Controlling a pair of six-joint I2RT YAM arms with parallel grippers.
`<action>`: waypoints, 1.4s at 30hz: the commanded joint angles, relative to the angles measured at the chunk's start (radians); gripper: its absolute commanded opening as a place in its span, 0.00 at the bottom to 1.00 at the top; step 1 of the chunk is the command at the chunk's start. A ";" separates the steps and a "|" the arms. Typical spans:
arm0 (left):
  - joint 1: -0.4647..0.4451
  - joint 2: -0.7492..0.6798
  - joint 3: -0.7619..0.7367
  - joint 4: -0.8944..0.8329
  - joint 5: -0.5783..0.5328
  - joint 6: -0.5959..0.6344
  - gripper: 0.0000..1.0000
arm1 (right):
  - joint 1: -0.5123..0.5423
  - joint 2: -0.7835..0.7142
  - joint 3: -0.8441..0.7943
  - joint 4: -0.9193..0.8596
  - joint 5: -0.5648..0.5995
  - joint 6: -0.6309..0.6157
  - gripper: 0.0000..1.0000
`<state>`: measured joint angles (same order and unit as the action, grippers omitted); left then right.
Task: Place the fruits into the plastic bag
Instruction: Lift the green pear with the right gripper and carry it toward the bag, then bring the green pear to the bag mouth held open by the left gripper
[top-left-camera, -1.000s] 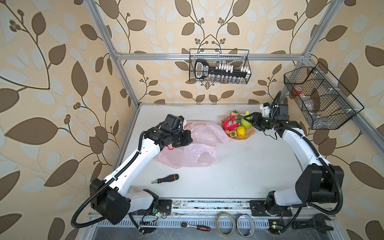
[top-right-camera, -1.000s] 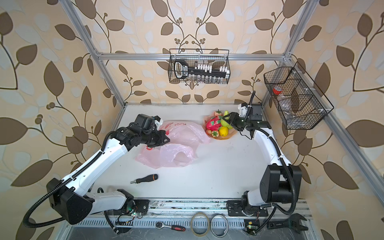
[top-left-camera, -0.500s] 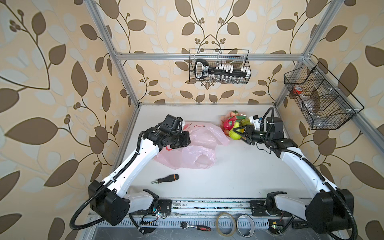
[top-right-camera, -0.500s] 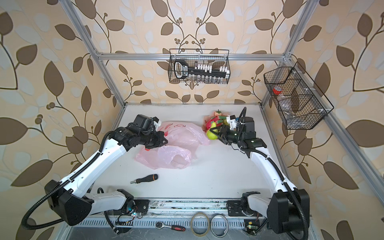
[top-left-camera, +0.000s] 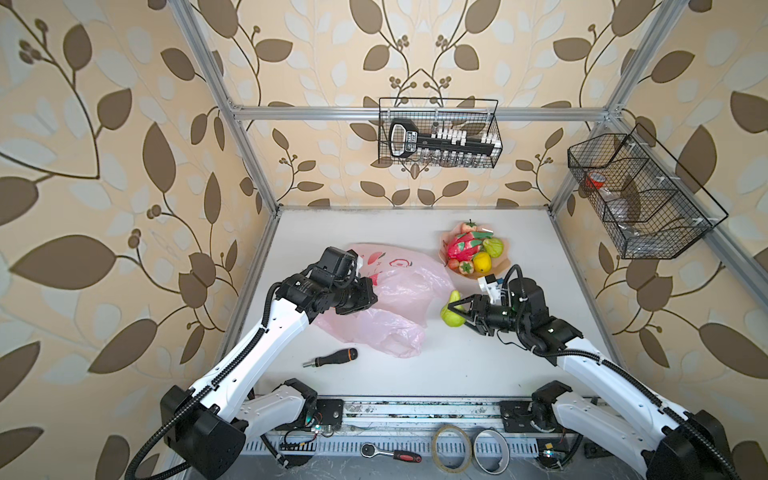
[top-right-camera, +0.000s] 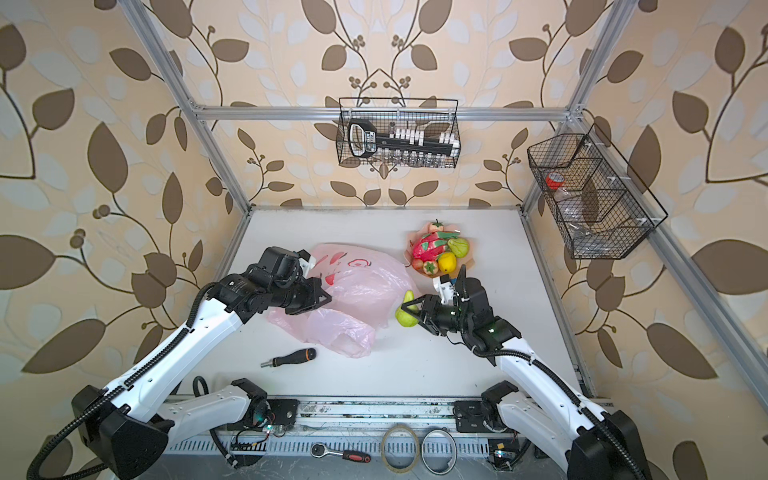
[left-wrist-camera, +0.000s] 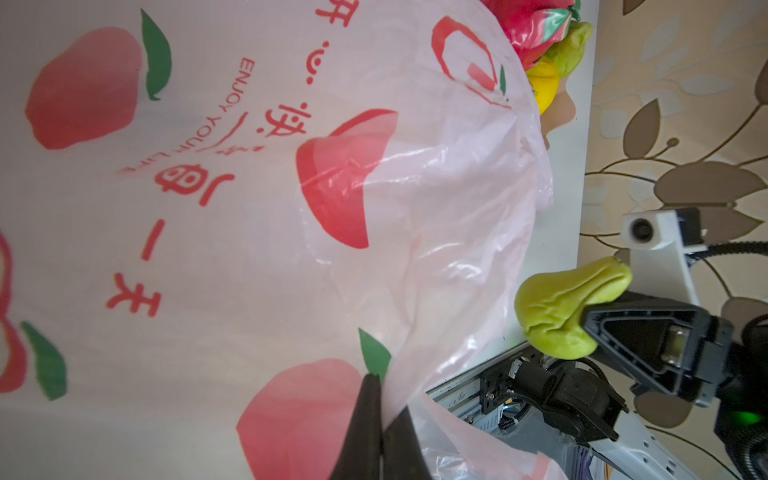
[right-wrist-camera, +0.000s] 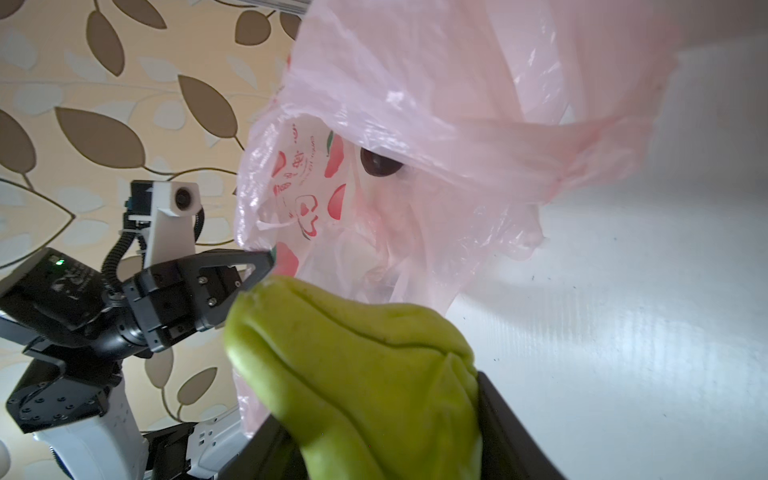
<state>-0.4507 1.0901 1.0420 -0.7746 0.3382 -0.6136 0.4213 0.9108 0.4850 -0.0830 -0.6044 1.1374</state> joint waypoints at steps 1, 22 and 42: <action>0.001 -0.046 0.013 -0.011 0.005 -0.008 0.00 | 0.027 -0.037 -0.040 0.062 0.057 0.080 0.26; 0.001 -0.058 -0.006 0.030 0.061 -0.062 0.00 | 0.100 0.028 -0.137 0.266 0.062 0.180 0.26; -0.002 -0.032 -0.005 0.051 0.078 -0.054 0.00 | 0.135 0.257 -0.103 0.536 0.049 0.271 0.24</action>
<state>-0.4507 1.0618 1.0298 -0.7341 0.3939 -0.6796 0.5449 1.1351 0.3592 0.3599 -0.5568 1.3586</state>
